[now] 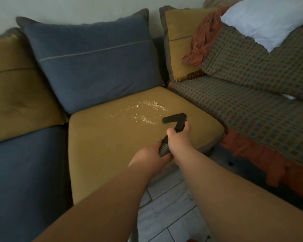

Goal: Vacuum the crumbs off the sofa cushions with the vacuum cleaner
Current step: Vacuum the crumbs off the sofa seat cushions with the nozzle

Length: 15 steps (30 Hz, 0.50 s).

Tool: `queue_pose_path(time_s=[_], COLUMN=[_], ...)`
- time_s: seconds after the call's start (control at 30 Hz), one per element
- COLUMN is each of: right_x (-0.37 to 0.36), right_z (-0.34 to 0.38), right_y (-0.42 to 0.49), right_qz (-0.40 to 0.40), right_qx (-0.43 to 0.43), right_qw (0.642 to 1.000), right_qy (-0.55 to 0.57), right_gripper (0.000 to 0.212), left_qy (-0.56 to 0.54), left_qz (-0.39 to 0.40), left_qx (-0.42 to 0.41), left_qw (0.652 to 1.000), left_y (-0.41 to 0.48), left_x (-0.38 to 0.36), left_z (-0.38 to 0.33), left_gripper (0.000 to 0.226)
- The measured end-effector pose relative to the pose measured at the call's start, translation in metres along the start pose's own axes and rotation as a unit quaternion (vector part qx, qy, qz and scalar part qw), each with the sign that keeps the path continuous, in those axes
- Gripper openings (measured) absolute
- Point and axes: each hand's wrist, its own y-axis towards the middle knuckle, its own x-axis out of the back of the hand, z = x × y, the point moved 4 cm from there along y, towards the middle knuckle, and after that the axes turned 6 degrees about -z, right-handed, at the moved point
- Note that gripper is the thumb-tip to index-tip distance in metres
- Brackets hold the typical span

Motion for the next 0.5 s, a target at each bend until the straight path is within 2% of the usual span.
queue_pose_path(time_s=[0.27, 0.5], right_x=[0.043, 0.027], right_z=[-0.002, 0.007], right_y=[0.022, 0.034], right_qz=[-0.075, -0.031], right_qx=[0.019, 0.011], right_qw=[0.997, 0.999], right_qy=[0.003, -0.025], right_gripper=[0.073, 0.075], left_qy=[0.002, -0.009], left_qz=[0.03, 0.017], left_qx=[-0.043, -0.025], left_qw=[0.999, 0.999], left_y=[0.018, 0.027], left_x=[-0.026, -0.018], left_z=[-0.039, -0.03], left_gripper=[0.071, 0.063])
